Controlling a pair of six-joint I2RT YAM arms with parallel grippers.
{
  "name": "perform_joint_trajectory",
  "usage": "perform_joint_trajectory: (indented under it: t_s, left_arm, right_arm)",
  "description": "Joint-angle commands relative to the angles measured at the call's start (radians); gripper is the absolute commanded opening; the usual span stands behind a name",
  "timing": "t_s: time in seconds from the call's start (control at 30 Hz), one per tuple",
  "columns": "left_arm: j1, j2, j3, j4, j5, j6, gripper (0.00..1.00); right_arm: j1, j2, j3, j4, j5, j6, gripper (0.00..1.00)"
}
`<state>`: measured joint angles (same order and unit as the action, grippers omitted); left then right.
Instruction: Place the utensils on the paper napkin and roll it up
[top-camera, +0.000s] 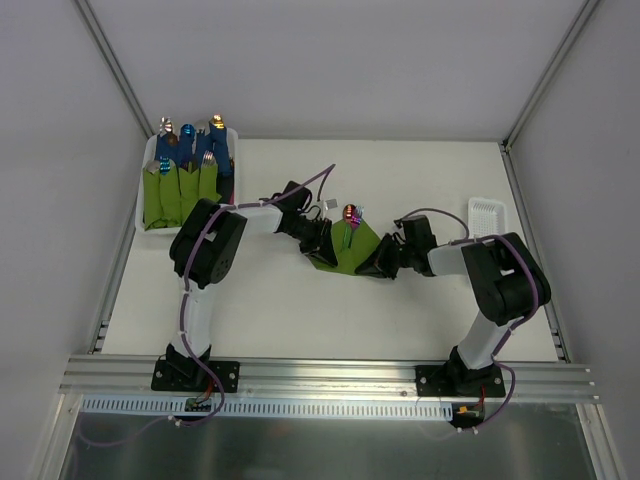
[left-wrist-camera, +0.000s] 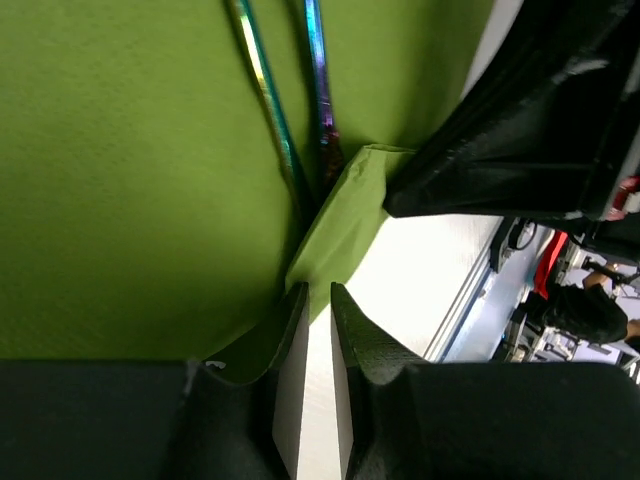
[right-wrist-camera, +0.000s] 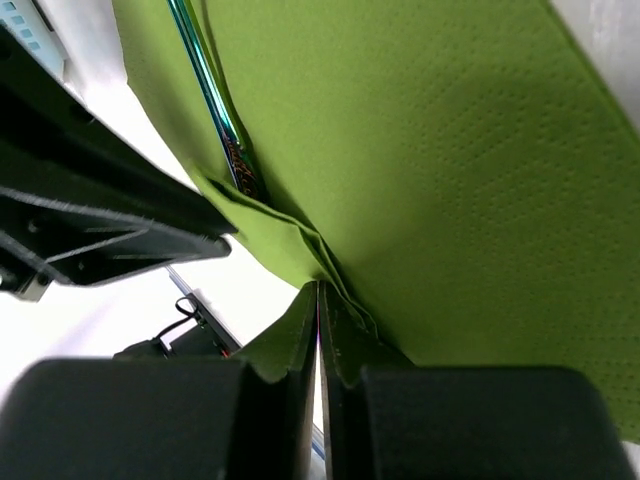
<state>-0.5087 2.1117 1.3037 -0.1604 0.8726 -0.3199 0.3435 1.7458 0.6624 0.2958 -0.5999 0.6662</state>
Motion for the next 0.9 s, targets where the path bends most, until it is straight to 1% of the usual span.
perform_joint_trajectory:
  t_s: [0.0,0.1,0.23,0.33,0.57,0.7,0.73,0.87]
  left_arm:
    - [0.007,0.019,0.032,0.021,-0.044,-0.028,0.15]
    - [0.007,0.031,0.025,0.019,-0.053,-0.042,0.13]
    - [0.009,0.039,0.012,0.019,-0.057,-0.05,0.12]
    - [0.012,0.041,0.008,0.021,-0.058,-0.048,0.12]
    - [0.016,0.042,0.0,0.019,-0.055,-0.053,0.13]
    - [0.024,0.041,0.005,0.021,-0.052,-0.054,0.13]
    - [0.025,0.042,0.006,0.021,-0.052,-0.054,0.13]
    - [0.03,0.047,0.011,0.019,-0.05,-0.056,0.13]
  right_arm:
    - [-0.009,-0.023,0.028,-0.08,0.029,-0.056,0.07]
    - [-0.009,-0.045,0.046,-0.081,0.015,-0.062,0.1]
    - [-0.011,-0.068,0.092,-0.08,0.0,-0.068,0.11]
    - [-0.011,-0.055,0.14,-0.06,-0.015,-0.068,0.11]
    - [-0.009,0.052,0.221,0.052,-0.095,-0.033,0.1]
    - [-0.014,0.11,0.223,0.129,-0.139,-0.001,0.09]
    - [-0.014,0.13,0.218,0.176,-0.158,0.01,0.09]
    - [-0.023,0.156,0.192,0.259,-0.19,0.055,0.09]
